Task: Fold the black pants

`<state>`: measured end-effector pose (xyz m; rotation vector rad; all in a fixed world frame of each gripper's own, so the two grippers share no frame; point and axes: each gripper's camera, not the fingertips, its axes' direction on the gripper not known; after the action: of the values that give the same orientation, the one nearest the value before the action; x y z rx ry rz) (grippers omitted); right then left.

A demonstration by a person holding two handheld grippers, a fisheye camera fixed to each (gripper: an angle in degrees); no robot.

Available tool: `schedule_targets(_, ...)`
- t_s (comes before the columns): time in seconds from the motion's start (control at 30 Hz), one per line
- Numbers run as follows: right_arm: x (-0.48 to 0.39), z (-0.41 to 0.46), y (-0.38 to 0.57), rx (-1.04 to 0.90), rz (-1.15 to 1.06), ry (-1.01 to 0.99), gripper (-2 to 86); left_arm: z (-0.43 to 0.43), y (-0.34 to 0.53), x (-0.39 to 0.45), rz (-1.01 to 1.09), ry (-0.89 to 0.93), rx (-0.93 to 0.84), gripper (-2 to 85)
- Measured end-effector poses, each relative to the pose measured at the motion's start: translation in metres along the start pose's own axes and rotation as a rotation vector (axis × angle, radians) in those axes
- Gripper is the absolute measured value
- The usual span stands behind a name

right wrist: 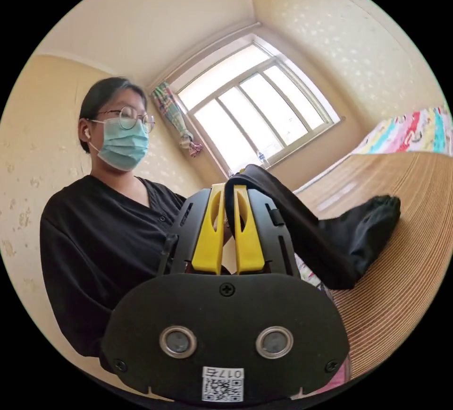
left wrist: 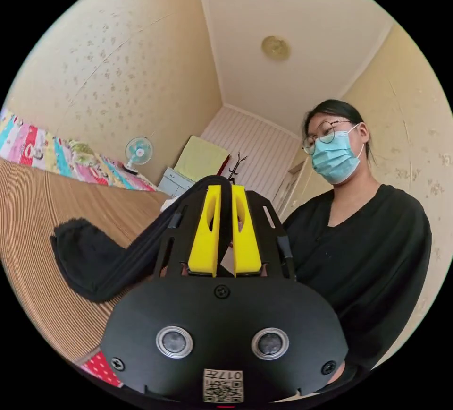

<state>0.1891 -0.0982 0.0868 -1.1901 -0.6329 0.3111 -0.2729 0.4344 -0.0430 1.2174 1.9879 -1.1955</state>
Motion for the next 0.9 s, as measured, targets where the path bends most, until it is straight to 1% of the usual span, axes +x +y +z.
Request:
schedule_targets(0.07, -0.052, -0.006, -0.033, 0.021, -0.118, -0.006, 1.9, 0.013, -0.04, 0.03, 0.1, 0.072, 0.015, 4.5)
schedule_targets(0.17, -0.106, -0.013, -0.069, 0.057, -0.24, -0.035, 1.8, 0.031, -0.084, 0.058, 0.186, 0.193, 0.046, 4.5)
schedule_targets(0.27, -0.156, -0.016, -0.101, 0.087, -0.357, -0.023, 1.8, 0.049, -0.121, 0.081, 0.253, 0.267, 0.065, 4.5)
schedule_targets(0.33, -0.178, -0.015, -0.115, 0.097, -0.409, 0.027, 2.0, 0.059, -0.139, 0.085, 0.248, 0.263, 0.065, 4.4)
schedule_targets(0.43, -0.186, -0.019, -0.132, 0.112, -0.372, 0.191, 2.1, 0.071, -0.159, 0.066, 0.153, 0.165, 0.045, 4.4)
schedule_targets(0.5, -0.171, -0.022, -0.138, 0.128, -0.314, 0.293, 2.2, 0.08, -0.163, 0.041, 0.077, 0.1, 0.036, 4.4)
schedule_targets(0.57, -0.133, -0.023, -0.144, 0.153, -0.239, 0.407, 2.2, 0.092, -0.167, -0.005, -0.021, 0.04, 0.025, 4.3)
schedule_targets(0.6, -0.121, -0.024, -0.146, 0.156, -0.216, 0.428, 2.3, 0.095, -0.168, -0.019, -0.047, 0.026, 0.02, 4.3)
schedule_targets(0.67, -0.065, -0.025, -0.156, 0.145, -0.11, 0.529, 2.3, 0.105, -0.171, -0.078, -0.156, -0.052, -0.014, 4.3)
schedule_targets(0.7, -0.05, -0.024, -0.158, 0.136, -0.089, 0.565, 2.4, 0.108, -0.172, -0.093, -0.181, -0.076, -0.025, 4.3)
schedule_targets(0.77, 0.013, -0.019, -0.16, 0.111, 0.025, 0.692, 2.3, 0.119, -0.173, -0.143, -0.251, -0.191, -0.094, 4.3)
schedule_targets(0.87, 0.072, -0.006, -0.151, 0.098, 0.11, 0.739, 2.1, 0.128, -0.167, -0.184, -0.285, -0.323, -0.191, 4.4)
schedule_targets(0.9, 0.081, -0.001, -0.147, 0.081, 0.116, 0.76, 2.1, 0.129, -0.163, -0.19, -0.285, -0.336, -0.206, 4.4)
